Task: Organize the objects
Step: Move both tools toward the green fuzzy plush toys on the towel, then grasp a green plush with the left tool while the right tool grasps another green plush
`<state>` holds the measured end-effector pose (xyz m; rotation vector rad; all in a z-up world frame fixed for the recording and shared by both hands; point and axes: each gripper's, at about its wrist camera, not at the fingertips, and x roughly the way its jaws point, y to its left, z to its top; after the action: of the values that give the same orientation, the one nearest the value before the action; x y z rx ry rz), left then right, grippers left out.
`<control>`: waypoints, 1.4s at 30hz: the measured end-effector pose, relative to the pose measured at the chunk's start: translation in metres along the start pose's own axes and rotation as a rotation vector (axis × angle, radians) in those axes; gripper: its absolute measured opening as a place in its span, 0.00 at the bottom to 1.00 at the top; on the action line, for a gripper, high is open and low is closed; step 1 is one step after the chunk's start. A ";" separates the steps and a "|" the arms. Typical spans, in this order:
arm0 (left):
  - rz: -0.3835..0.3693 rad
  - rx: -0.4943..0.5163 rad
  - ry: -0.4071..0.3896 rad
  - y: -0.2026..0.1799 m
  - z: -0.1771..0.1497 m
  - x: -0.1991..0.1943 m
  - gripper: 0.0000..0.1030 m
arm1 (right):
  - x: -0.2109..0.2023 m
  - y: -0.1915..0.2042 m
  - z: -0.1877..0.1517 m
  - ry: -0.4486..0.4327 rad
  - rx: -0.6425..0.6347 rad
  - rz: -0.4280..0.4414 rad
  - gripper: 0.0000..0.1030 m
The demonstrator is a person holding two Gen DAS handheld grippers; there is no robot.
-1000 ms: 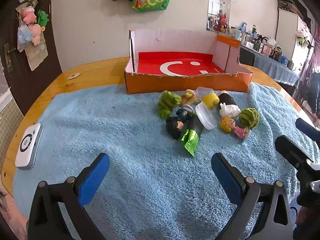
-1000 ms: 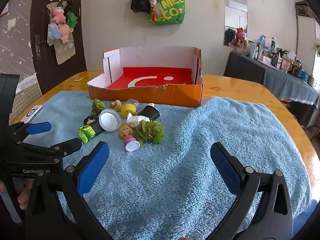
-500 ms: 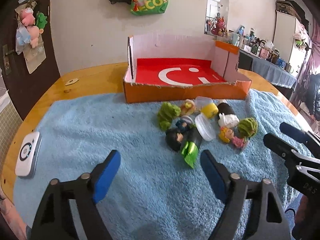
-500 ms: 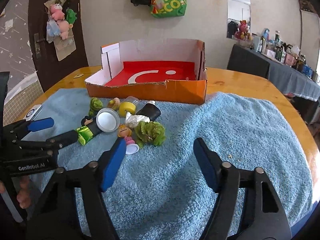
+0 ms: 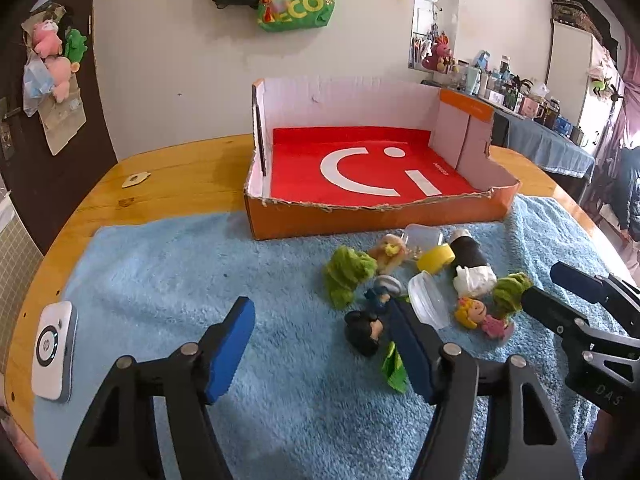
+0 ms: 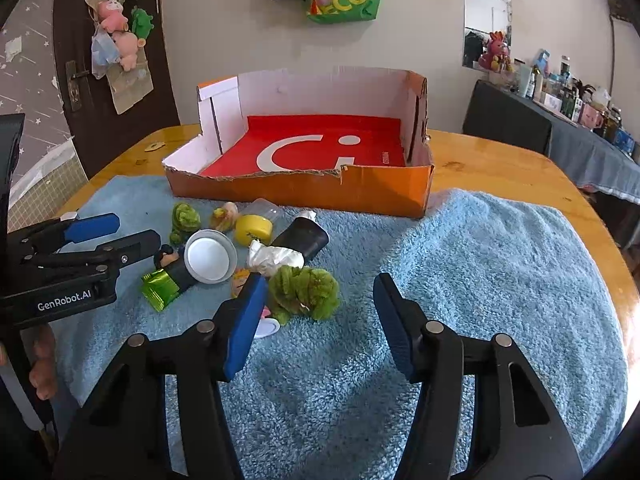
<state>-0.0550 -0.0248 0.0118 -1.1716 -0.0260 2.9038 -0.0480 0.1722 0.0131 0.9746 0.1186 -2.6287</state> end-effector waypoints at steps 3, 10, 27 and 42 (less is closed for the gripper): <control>-0.001 0.006 0.008 0.000 0.003 0.006 0.69 | 0.004 0.000 0.000 0.011 0.000 0.002 0.53; 0.009 0.009 0.023 0.003 0.010 0.017 0.69 | 0.011 -0.001 0.001 0.030 -0.001 0.005 0.53; -0.006 0.052 0.063 0.002 0.025 0.044 0.64 | 0.025 -0.003 0.003 0.072 0.022 0.049 0.39; -0.086 0.054 0.081 -0.003 0.024 0.052 0.23 | 0.024 -0.003 0.003 0.078 0.032 0.077 0.35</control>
<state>-0.1092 -0.0213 -0.0071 -1.2461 0.0031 2.7625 -0.0681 0.1680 0.0003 1.0706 0.0557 -2.5311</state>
